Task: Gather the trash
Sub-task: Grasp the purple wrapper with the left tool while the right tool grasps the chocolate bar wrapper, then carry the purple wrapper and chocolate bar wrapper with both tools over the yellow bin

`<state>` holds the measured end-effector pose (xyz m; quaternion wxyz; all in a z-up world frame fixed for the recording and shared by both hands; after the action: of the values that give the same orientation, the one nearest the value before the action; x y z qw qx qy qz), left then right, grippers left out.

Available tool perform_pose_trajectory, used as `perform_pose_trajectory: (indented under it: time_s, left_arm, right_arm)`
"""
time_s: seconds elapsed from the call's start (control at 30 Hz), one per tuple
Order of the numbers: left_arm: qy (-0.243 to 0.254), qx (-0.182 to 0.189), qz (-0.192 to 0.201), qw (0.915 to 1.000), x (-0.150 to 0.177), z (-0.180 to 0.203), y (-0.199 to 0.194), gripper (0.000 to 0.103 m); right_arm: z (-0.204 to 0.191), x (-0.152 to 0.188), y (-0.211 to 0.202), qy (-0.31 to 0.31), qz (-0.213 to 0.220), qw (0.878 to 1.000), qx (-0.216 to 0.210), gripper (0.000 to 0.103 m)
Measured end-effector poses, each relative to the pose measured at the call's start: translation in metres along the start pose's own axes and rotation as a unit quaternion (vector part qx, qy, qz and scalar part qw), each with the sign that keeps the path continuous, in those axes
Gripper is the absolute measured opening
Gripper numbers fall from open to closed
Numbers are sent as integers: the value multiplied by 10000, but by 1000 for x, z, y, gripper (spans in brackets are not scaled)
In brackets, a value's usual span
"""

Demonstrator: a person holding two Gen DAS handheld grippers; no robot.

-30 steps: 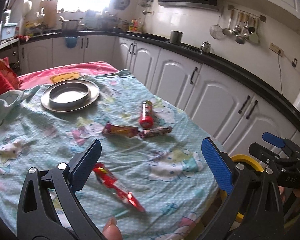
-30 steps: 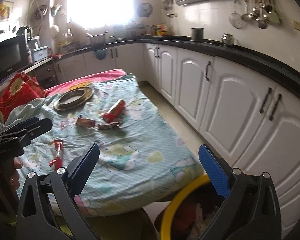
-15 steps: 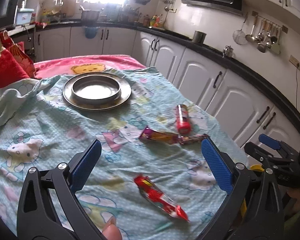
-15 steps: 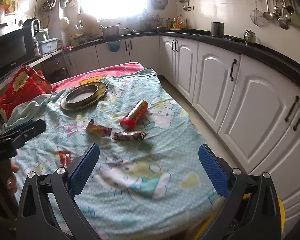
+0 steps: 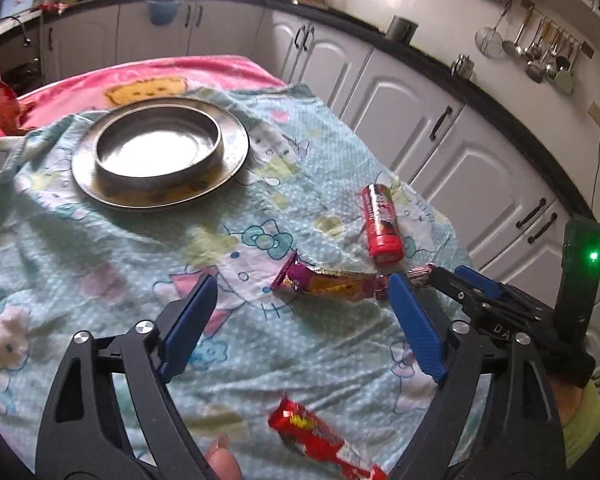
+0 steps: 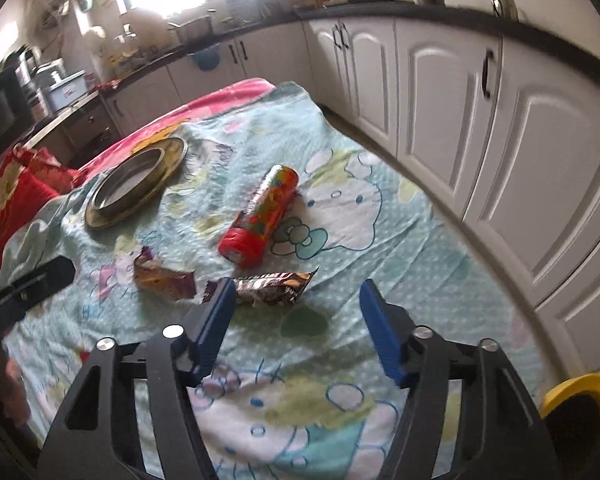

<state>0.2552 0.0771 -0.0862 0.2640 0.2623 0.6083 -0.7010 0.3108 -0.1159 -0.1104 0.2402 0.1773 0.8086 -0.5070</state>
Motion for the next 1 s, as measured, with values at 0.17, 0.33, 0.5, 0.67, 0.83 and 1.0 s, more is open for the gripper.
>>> perform_pose_trajectory:
  time_s: [0.17, 0.33, 0.5, 0.67, 0.83, 1.0]
  left_arm:
    - [-49, 150, -335, 9993, -7, -1, 27, 75]
    - [-104, 268, -640, 9975, -7, -3, 52, 68]
    - [-73, 257, -741, 9969, -3, -1, 61, 50]
    - [64, 301, -699, 9971, -1, 8, 55, 28]
    - [240, 285, -630, 9973, 4, 16, 45, 20]
    - [238, 362, -460, 9980, 8, 24, 29, 18]
  right_arm:
    - [-1, -5, 17, 205, -154, 9996, -80, 48]
    - [-1, 1, 29, 252, -403, 9987, -207, 33]
    - [4, 6, 21, 172, -342, 9990, -244, 11]
    - [8, 11, 9, 80, -260, 9993, -268, 1]
    - [9, 19, -6, -74, -112, 9996, -242, 1]
    - [13, 23, -29, -212, 116, 9995, -211, 1]
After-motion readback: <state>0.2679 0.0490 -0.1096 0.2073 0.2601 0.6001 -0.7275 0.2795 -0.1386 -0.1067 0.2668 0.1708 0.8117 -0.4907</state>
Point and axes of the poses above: each gripper's, at about its wrist camera, not at the fingertips, and y roughly the way its jaws point, z to its right, x to its underside, the point moved 3 cm from there along y, roughly the way its jaws point, and after that the axes turned 15 degrees about y, right-handed, at the moved point
